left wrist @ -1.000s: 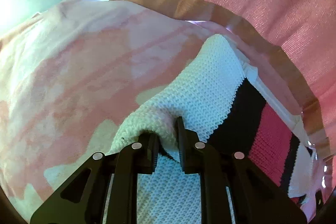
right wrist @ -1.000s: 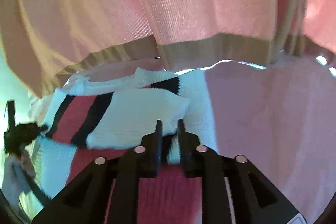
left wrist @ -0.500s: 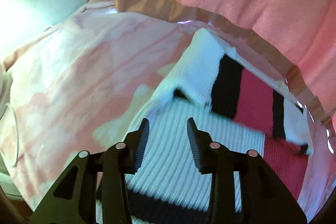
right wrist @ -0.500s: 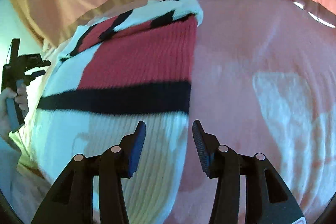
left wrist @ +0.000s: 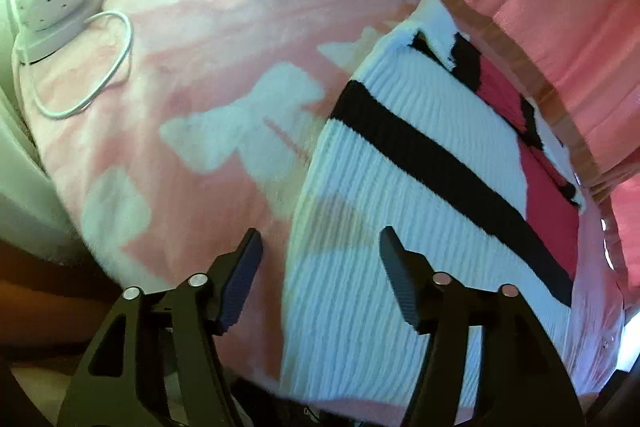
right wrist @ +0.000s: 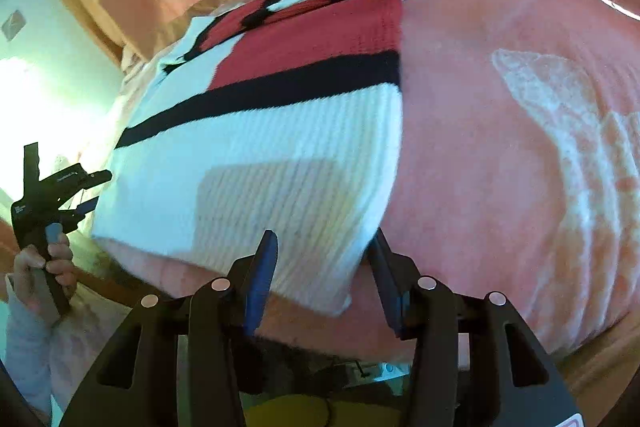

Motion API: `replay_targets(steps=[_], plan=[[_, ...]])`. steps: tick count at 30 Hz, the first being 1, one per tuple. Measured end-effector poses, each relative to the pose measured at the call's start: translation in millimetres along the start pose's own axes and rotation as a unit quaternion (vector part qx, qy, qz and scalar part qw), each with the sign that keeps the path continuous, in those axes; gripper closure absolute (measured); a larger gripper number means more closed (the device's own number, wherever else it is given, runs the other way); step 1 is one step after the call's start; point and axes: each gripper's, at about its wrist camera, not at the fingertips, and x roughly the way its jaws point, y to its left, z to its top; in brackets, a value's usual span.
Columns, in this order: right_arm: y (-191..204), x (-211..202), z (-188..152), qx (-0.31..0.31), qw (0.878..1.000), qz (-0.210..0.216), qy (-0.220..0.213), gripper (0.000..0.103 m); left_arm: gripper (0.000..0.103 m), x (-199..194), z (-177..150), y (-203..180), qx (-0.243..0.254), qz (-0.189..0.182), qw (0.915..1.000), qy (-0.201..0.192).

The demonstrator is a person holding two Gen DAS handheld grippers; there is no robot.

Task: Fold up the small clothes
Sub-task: 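Open both grippers and release the folded sweater sides, then grasp the sweater hem with both grippers and lift it toward the collar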

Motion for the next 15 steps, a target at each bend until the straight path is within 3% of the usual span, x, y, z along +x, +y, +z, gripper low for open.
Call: replay_targets(steps=[2, 5, 8, 9, 11, 15], plan=[[5.0, 1.4, -0.8, -0.009, 1.000, -0.002, -0.005, 0.058, 0.035, -1.8, -6.7, -3.9, 0.015, -0.004, 0.9999, 0.000], [6.4, 7.6, 3.5, -0.006, 1.000, 0.004, -0.005, 0.092, 0.036, 0.3, -10.6, -14.7, 0.045, 0.002, 0.9990, 0.005], [2.2, 6.2, 9.7, 0.013, 1.000, 0.016, -0.018, 0.096, 0.065, 2.3, -11.0, -22.6, 0.059, -0.020, 0.9979, 0.016], [2.5, -1.8, 12.1, 0.008, 0.999, 0.010, -0.034, 0.097, 0.085, 1.9, -12.1, -24.2, 0.060, -0.029, 0.9975, 0.025], [1.3, -20.9, 16.9, 0.006, 0.998, 0.007, -0.062, 0.097, 0.093, -6.0, -14.4, -29.4, 0.061, -0.038, 0.9972, 0.021], [-10.5, -76.7, 22.3, -0.009, 0.994, -0.017, -0.110, 0.097, 0.095, -42.3, -31.9, -56.2, 0.095, -0.066, 0.9932, 0.011]])
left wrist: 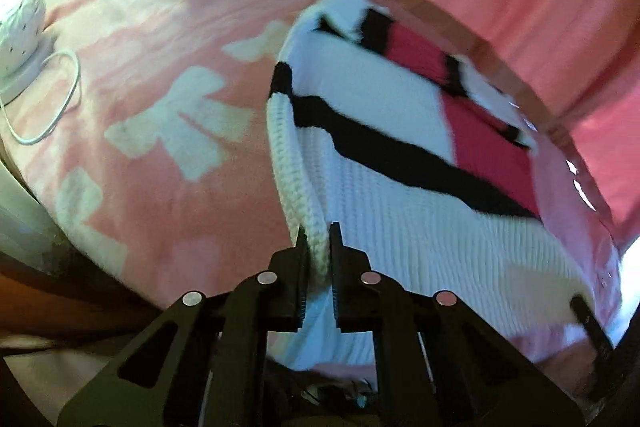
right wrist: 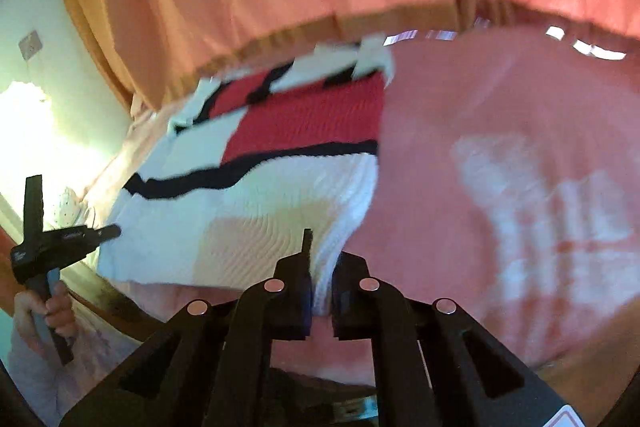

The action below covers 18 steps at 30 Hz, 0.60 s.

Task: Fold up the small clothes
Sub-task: 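Grasp the sweater hem with both grippers and lift it toward the collar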

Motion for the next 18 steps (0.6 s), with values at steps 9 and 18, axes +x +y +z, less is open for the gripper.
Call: replay_targets(steps=[9, 18], plan=[[-40.3, -85.6, -39.1, -0.012, 0.999, -0.051, 0.007, 0.098, 0.095, -50.0, -73.8, -50.3, 0.070, -0.032, 0.9964, 0.035], [-41.7, -132.9, -125.7, 0.021, 0.996, -0.044, 0.075, 0.098, 0.095, -79.8, -140.3, -43.9, 0.070, -0.031, 0.9929, 0.091]])
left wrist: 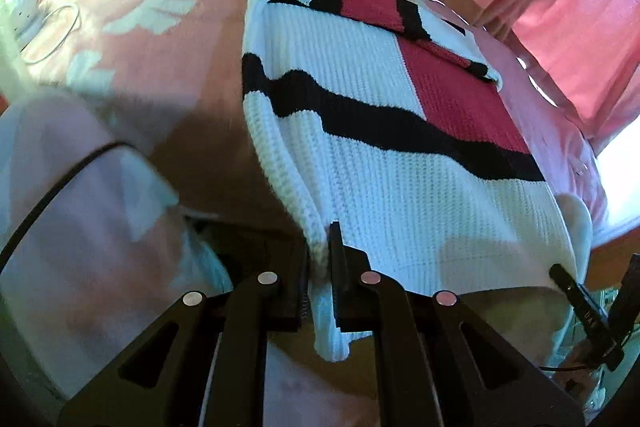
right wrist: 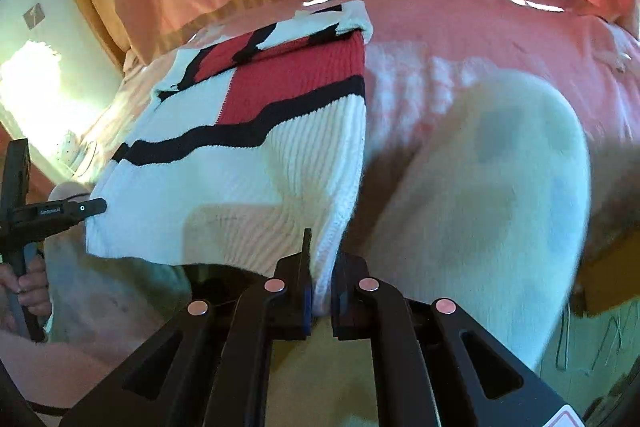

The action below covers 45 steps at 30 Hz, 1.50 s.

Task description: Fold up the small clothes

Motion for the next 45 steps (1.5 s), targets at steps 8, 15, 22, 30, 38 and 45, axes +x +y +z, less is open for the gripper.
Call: replay_targets(steps=[8, 15, 22, 30, 38, 45], plan=[[4.8, -45.3, 52.9, -0.022, 0.994, 0.017, -0.106, 0.098, 0.095, -61.0, 57.9, -22.1, 0.024, -0.027, 0.9948, -0.095], [-7.6, 15.2, 189.3, -0.042, 0.979, 0.037, -0.194, 0.098, 0.094, -36.6, 190.1, -55.2, 0.059, 0.005, 0.9761, -0.209], [-27.3, 157.6, 290.1, -0.011, 0.990, 0.042, -0.134, 0.097, 0.094, 87.7, 298.2, -31.9, 0.040, 0.092, 0.9812, -0.165], [-43.6, 226.3, 316.4, 0.011, 0.994, 0.038, -0.103, 0.079, 0.078, 151.8, 321.7, -3.3, 0.020, 0.091, 0.9855, -0.142], [-40.2, 187.0, 309.2, -0.007, 0.980, 0.008, -0.197, 0.037, 0.016, 110.0, 307.9, -14.7, 0.039, 0.107, 0.9638, -0.241], [-46.9, 211.8, 282.1, -0.021, 0.997, -0.009, -0.072, 0.037, 0.018, 150.1, 305.6, -24.7, 0.070, 0.092, 0.9827, -0.144]])
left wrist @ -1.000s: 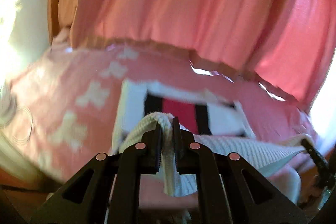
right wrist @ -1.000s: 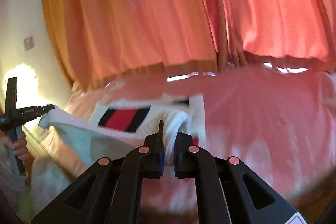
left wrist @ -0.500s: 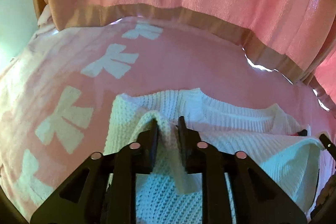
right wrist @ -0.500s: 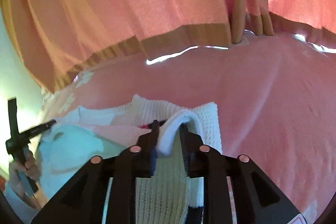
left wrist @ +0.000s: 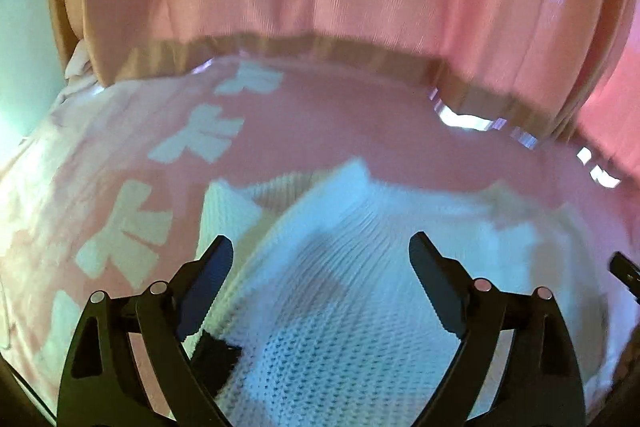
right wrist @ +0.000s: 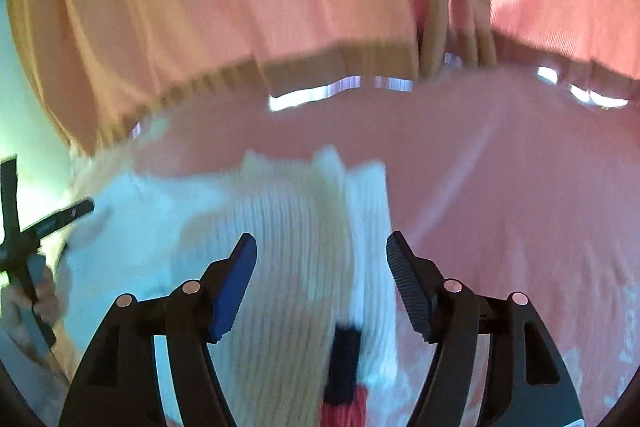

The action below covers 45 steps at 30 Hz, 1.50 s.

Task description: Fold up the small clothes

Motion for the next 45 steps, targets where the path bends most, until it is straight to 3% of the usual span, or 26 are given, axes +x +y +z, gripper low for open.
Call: replay_targets(steps=[2, 3, 4, 5, 6, 9, 11, 13, 15, 16, 21, 22, 24, 30, 32, 33, 34, 36, 40, 42, 44, 45], plan=[[0.5, 11.4, -4.2, -0.005, 1.000, 0.005, 0.022, 0.041, 0.040, 16.5, -2.0, 0.0, -0.005, -0.004, 0.9993, 0.036], [-0.4, 16.0, -6.7, -0.002, 1.000, 0.009, 0.029, 0.054, 0.056, 22.6, -2.8, 0.5, -0.007, -0.008, 0.9987, 0.050], [0.2, 21.7, -7.0, -0.001, 0.999, 0.015, 0.039, 0.075, 0.073, 26.0, -3.8, 1.6, -0.009, -0.004, 0.9983, 0.057], [2.0, 25.7, -7.3, -0.003, 0.999, 0.016, 0.048, 0.091, 0.082, 27.2, -3.3, 3.7, -0.012, 0.002, 0.9983, 0.056], [4.7, 27.2, -5.9, -0.007, 0.999, 0.018, 0.051, 0.093, 0.096, 25.2, -1.0, 7.2, -0.015, 0.009, 0.9986, 0.049], [18.1, -4.6, 3.4, -0.028, 0.999, 0.034, -0.029, 0.094, 0.096, 3.8, 9.3, 23.3, -0.047, 0.006, 0.9988, 0.011], [19.9, -21.6, 8.5, -0.035, 0.996, 0.029, -0.072, 0.094, 0.096, -2.0, 14.9, 37.7, -0.063, 0.024, 0.9977, -0.005], [7.5, -0.8, 9.6, -0.019, 0.999, -0.001, -0.039, 0.094, 0.096, 13.2, 14.8, 49.8, -0.079, 0.043, 0.9957, 0.021], [-10.3, 39.9, 4.7, 0.012, 0.999, -0.018, 0.047, 0.093, 0.096, 35.7, 11.1, 60.0, -0.100, 0.041, 0.9924, 0.059], [-17.1, 48.3, 2.2, 0.034, 0.997, -0.015, 0.060, 0.093, 0.095, 38.7, 9.5, 61.4, -0.105, 0.041, 0.9919, 0.059], [1.2, 14.4, 6.0, 0.009, 1.000, -0.006, 0.001, 0.085, 0.087, 8.9, 12.1, 45.8, -0.068, 0.030, 0.9969, 0.024], [4.2, 12.8, 6.2, 0.003, 1.000, -0.007, -0.003, 0.080, 0.081, 5.6, 11.4, 44.1, -0.064, 0.029, 0.9974, 0.017], [3.4, 19.1, 6.7, 0.004, 1.000, -0.018, 0.006, 0.069, 0.069, 4.7, 10.3, 40.9, -0.055, 0.035, 0.9977, 0.015], [12.9, 51.1, 26.0, 0.004, 0.999, -0.030, 0.034, 0.060, 0.049, 22.5, 16.5, 31.5, -0.042, 0.045, 0.9979, 0.021], [18.5, 65.0, 27.3, -0.009, 0.998, -0.030, 0.047, 0.060, 0.050, 33.9, 17.4, 30.9, -0.042, 0.041, 0.9976, 0.038], [21.2, 70.4, 27.4, -0.017, 0.998, -0.031, 0.049, 0.070, 0.059, 41.1, 17.0, 29.9, -0.045, 0.033, 0.9973, 0.047], [22.5, 72.1, 27.6, -0.023, 0.998, -0.021, 0.046, 0.096, 0.079, 43.7, 16.9, 28.1, -0.043, 0.030, 0.9973, 0.051], [25.8, 63.7, 32.8, -0.024, 0.999, -0.019, 0.029, 0.096, 0.095, 46.1, 19.1, 21.6, -0.036, 0.033, 0.9976, 0.050], [19.1, 24.5, 46.5, -0.021, 0.998, -0.017, -0.056, 0.096, 0.095, 32.3, 30.5, 18.9, -0.042, 0.037, 0.9984, 0.008], [1.6, 41.6, 46.0, -0.013, 0.999, -0.042, -0.026, 0.096, 0.095, 44.8, 32.3, 23.8, -0.046, 0.059, 0.9970, 0.020], [-20.0, 75.7, 35.1, 0.024, 0.998, -0.042, 0.046, 0.095, 0.094, 64.1, 28.3, 32.1, -0.064, 0.060, 0.9947, 0.054], [-26.9, 76.8, 30.8, 0.043, 0.998, -0.027, 0.039, 0.095, 0.094, 71.9, 25.1, 34.4, -0.069, 0.062, 0.9933, 0.069]])
